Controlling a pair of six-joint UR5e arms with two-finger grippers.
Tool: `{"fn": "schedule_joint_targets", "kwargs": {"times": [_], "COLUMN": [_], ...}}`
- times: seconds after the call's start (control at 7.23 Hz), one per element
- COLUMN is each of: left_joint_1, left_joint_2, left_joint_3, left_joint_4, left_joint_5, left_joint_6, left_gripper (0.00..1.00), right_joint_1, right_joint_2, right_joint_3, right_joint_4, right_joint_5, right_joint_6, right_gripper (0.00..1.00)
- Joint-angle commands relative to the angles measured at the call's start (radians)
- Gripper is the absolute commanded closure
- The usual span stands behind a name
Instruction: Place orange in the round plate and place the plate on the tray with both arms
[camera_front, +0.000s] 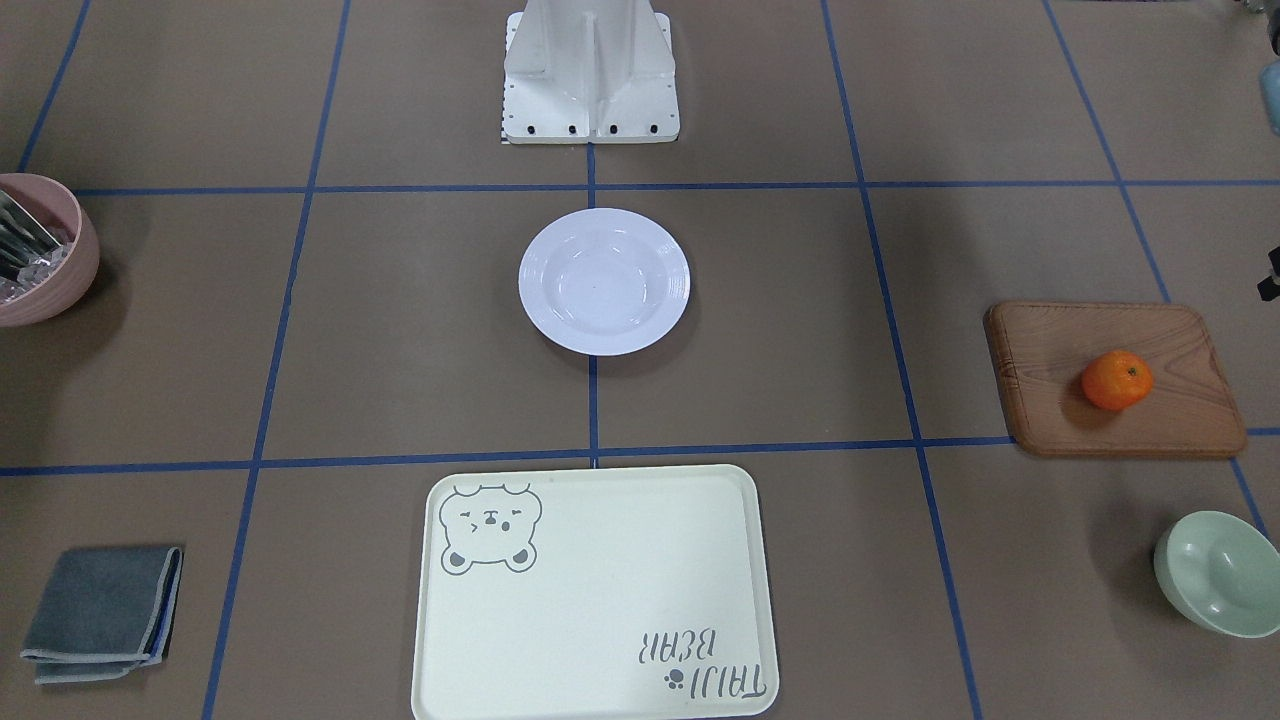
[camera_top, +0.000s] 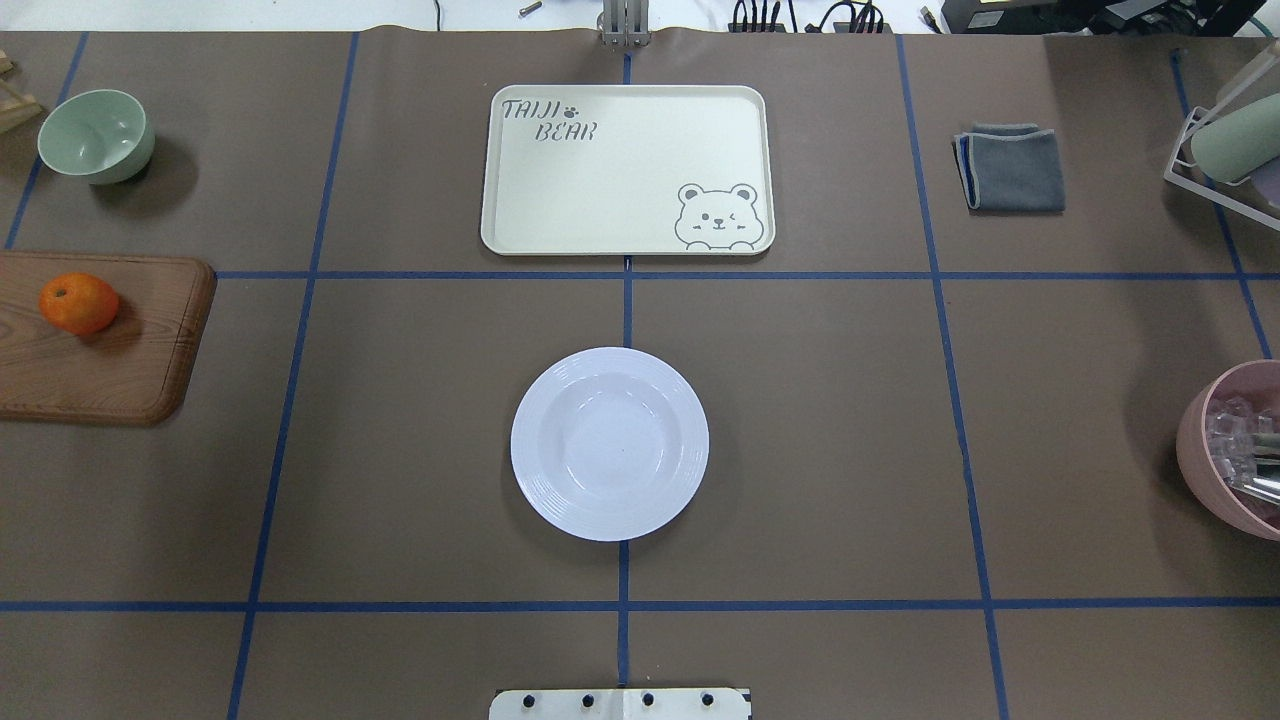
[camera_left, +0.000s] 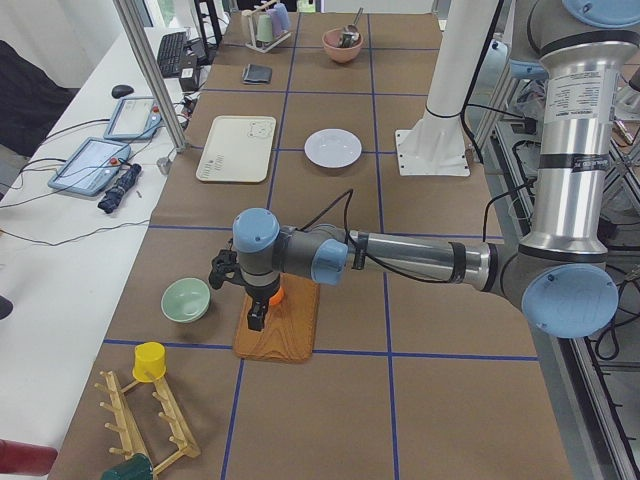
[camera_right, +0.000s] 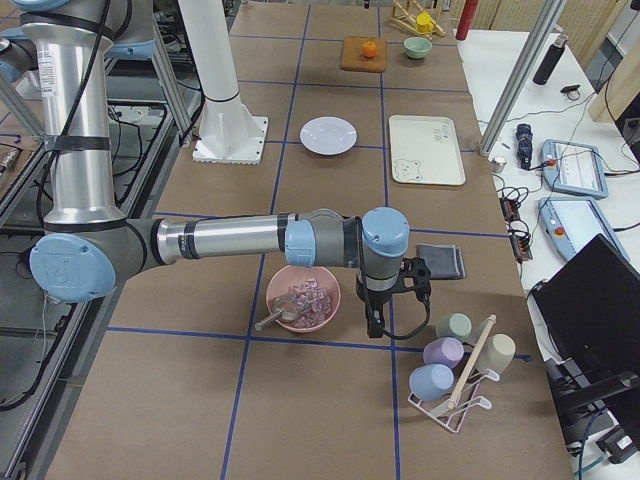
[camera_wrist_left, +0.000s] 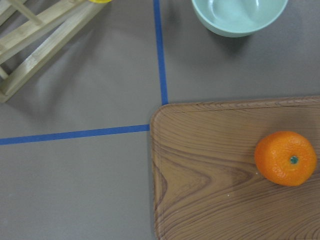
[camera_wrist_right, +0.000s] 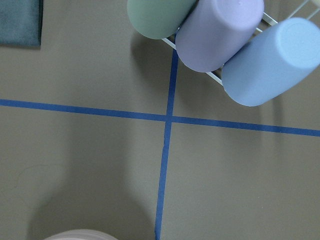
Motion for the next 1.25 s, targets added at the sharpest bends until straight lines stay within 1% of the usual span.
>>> {"fn": "schedule_joint_targets", "kwargs": {"times": [0.0, 0.14, 0.28, 0.42, 0.55, 0.69, 1.11], "left_joint_1": [0.105, 0.123, 0.151, 0.160, 0.172, 0.189, 0.255], "left_joint_2": [-0.034, -0.037, -0.049, -0.081, -0.109, -0.135, -0.149], "left_joint_3": [0.001, 0.033, 0.089, 0.157, 0.207, 0.229, 0.235], "left_joint_4": [-0.042, -0.121, -0.187, -0.243, -0.272, -0.275, -0.275], "left_joint_5": [0.004, 0.004, 0.008, 0.008, 0.010, 0.016, 0.082], "left_joint_6": [-0.270, -0.315, -0.325, -0.325, -0.326, -0.344, -0.352], "left_gripper": [0.01, 0.01, 0.01, 0.01, 0.01, 0.01, 0.01], "right_joint_1": [0.000, 0.000, 0.000, -0.002, -0.002, -0.002, -0.005], "right_joint_2": [-0.004, 0.004, 0.007, 0.008, 0.010, 0.011, 0.011], "right_joint_3": [-0.022, -0.025, -0.030, -0.031, -0.030, -0.030, -0.034], "right_joint_4": [0.003, 0.001, 0.001, 0.000, 0.000, 0.000, 0.000], "right_joint_5": [0.000, -0.004, -0.003, 0.003, 0.006, 0.008, 0.006], "right_joint_6": [0.006, 0.008, 0.009, 0.023, 0.046, 0.052, 0.052], "right_gripper": [0.00, 0.00, 0.00, 0.00, 0.00, 0.00, 0.00]}}
